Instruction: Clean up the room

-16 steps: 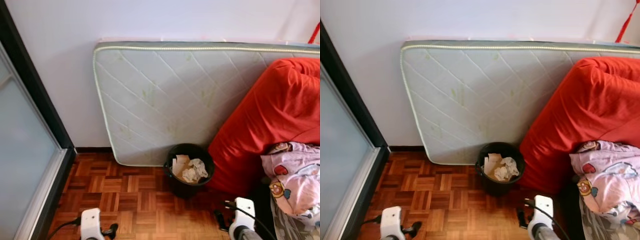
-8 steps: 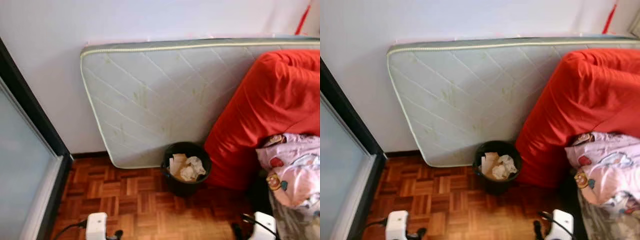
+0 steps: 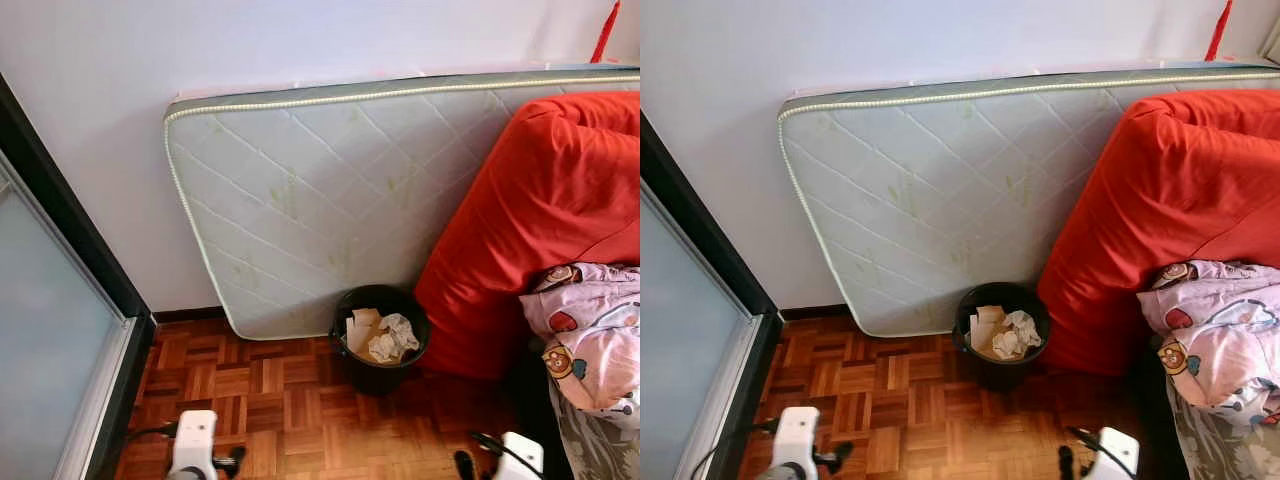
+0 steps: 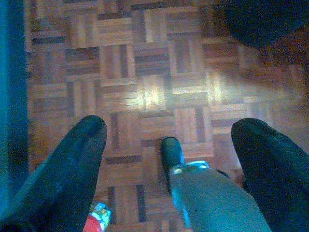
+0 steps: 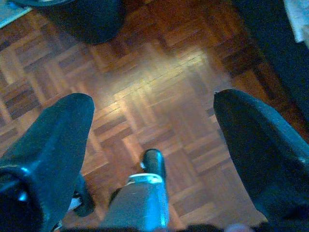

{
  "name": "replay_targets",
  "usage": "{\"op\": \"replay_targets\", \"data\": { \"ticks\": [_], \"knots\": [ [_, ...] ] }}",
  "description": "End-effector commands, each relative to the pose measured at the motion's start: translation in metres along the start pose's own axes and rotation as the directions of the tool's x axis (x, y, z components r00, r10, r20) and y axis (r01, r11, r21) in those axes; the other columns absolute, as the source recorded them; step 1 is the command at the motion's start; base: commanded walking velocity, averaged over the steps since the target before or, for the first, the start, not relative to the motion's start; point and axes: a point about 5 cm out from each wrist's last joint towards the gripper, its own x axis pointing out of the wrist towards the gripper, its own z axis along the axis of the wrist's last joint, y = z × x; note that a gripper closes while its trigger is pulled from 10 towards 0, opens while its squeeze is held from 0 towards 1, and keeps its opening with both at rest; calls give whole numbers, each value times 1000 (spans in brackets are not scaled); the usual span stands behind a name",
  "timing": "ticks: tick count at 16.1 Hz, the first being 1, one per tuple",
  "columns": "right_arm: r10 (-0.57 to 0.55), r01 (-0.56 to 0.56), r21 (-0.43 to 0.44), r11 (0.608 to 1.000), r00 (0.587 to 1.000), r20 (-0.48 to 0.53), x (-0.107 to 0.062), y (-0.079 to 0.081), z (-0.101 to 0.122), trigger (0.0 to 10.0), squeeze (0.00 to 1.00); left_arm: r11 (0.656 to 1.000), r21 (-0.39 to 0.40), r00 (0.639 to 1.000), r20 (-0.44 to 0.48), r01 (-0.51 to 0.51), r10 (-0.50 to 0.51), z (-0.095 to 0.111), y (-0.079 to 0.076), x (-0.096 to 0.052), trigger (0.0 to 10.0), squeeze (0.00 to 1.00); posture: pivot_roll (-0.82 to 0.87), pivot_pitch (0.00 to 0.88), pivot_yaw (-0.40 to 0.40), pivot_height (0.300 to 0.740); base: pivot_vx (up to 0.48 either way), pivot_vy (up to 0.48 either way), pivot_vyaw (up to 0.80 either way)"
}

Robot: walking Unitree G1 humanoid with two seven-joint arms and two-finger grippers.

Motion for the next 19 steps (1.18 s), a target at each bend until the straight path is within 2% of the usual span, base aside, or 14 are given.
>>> {"op": "replay_targets", "data": {
  "ticks": [1,2,4,6,8,11,14,19],
  "knots": [
    [10,-10,0,1000,1000,-8,1,5,-1,10000,0,1000,-13,1000,-17,-17,17,-3,5,-1,10000,0,22,0,37,740,0,0,0],
    [3,-3,14,1000,1000,-16,-6,-7,-17,10000,0,1000,0,1000,-23,-14,14,-4,7,-2,10000,0,10,0,44,740,0,0,0],
    [-20,21,56,998,1000,-13,-10,-13,-24,10000,0,1000,5,1000,-24,-14,14,-3,10,-2,10000,0,-18,0,42,740,0,0,0],
    [-28,29,59,998,1000,-7,-10,-15,-22,10000,0,1000,8,1000,-14,-12,13,4,8,0,10000,0,1,0,27,740,0,0,0],
    [-26,26,29,999,1000,-10,-8,-17,-18,10000,0,999,-37,1000,-4,-21,21,7,6,2,10000,0,32,0,29,740,0,0,0],
    [-47,46,60,997,999,9,-7,-22,-11,10000,0,999,-35,999,-34,-9,8,0,0,1,10000,0,24,0,20,740,0,0,0],
    [-44,44,10,999,999,-5,-7,-32,-4,10000,0,998,-67,999,-45,-13,10,-7,-5,0,10000,0,51,0,-17,740,0,0,-765],
    [-22,22,4,1000,1000,-12,-7,-31,-5,10000,0,998,-55,995,-93,-27,22,-27,5,-7,10000,0,62,0,-12,740,0,0,-749]
  ]
}}
